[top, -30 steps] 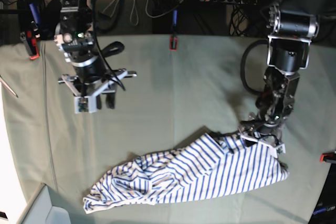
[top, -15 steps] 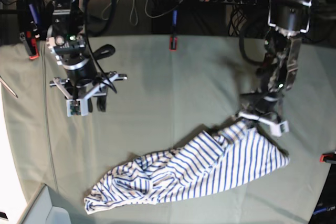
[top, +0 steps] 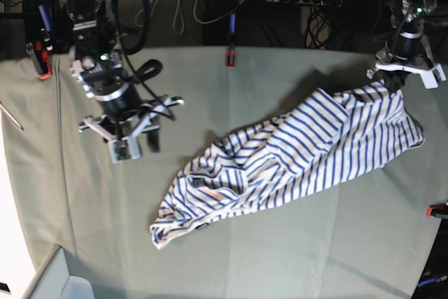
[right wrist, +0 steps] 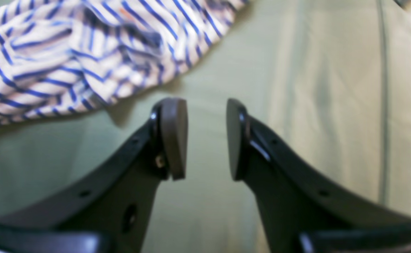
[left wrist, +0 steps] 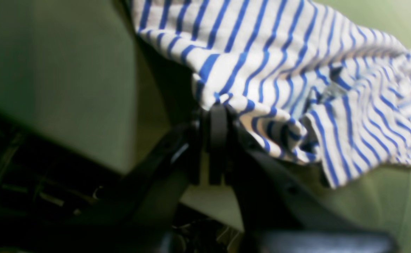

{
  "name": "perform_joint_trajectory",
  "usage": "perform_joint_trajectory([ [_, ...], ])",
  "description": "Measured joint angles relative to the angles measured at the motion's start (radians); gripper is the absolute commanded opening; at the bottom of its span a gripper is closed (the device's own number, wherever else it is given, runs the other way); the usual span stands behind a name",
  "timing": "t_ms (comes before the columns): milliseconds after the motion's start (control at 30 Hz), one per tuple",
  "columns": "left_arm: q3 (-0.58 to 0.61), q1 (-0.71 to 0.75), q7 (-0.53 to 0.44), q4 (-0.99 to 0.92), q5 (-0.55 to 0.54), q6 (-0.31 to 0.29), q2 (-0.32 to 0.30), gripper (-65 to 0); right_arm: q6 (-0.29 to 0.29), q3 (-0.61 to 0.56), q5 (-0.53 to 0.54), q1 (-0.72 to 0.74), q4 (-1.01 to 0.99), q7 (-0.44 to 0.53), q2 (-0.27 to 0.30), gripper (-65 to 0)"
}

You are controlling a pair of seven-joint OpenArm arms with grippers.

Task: Layout the t-shirt on the table in an organized manner, then fold the t-shirt properly
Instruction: 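Grasp the shirt edge with the left gripper and drag it back, then reach both grippers into the shirt's middle and grasp the fabric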

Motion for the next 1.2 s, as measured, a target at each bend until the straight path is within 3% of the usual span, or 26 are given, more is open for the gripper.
perform_joint_trajectory([
  [133,-0.048,-0.005,0.011,-0.068,-0.002,-0.004,0.035,-65.0,0.000,-0.142,0.000,0.010,0.000,-0.002,0.000,-42.5],
  [267,-0.059,-0.062,0.021,-0.109,-0.003,0.007,0.034,-63.1,0.004,-0.245,0.005,0.093,-0.093,0.007,-0.005,-31.1],
  [367,-0.059,-0.077,0.002,-0.110,-0.006,0.000,0.024,-53.0,0.004,-0.289,0.001,0.173,-0.222,0.001,-0.039,-26.8],
  [500,-0.053,-0.064,0.013,-0.113,-0.006,0.011,0.036,-35.1,0.005,-0.304,0.000,0.252,-0.349,0.000,-0.077,-26.5],
  [600,-0.055,-0.066,0.012,-0.111,-0.007,0.011,0.035,-27.3,0.004,-0.348,-0.007,0.267,-0.356,0.006,-0.085,-26.5],
  [833,-0.060,-0.016,0.012,0.043,-0.005,0.016,0.035,-26.0,0.005,-0.521,-0.001,0.297,-0.385,0.006,-0.105,-26.5],
  [933,-0.055,-0.011,0.011,0.105,-0.006,0.011,0.045,-25.7,0.004,-0.519,0.001,0.293,-0.392,0.008,-0.109,-26.5],
  [1033,-0.037,-0.062,0.007,0.100,0.008,0.016,0.106,-25.7,0.004,-0.473,0.000,0.275,-0.391,0.008,-0.092,-26.5],
  [1200,0.101,-0.151,0.016,0.000,0.095,0.008,0.122,-25.9,0.003,-0.362,-0.003,0.224,-0.330,0.004,-0.010,-26.5],
])
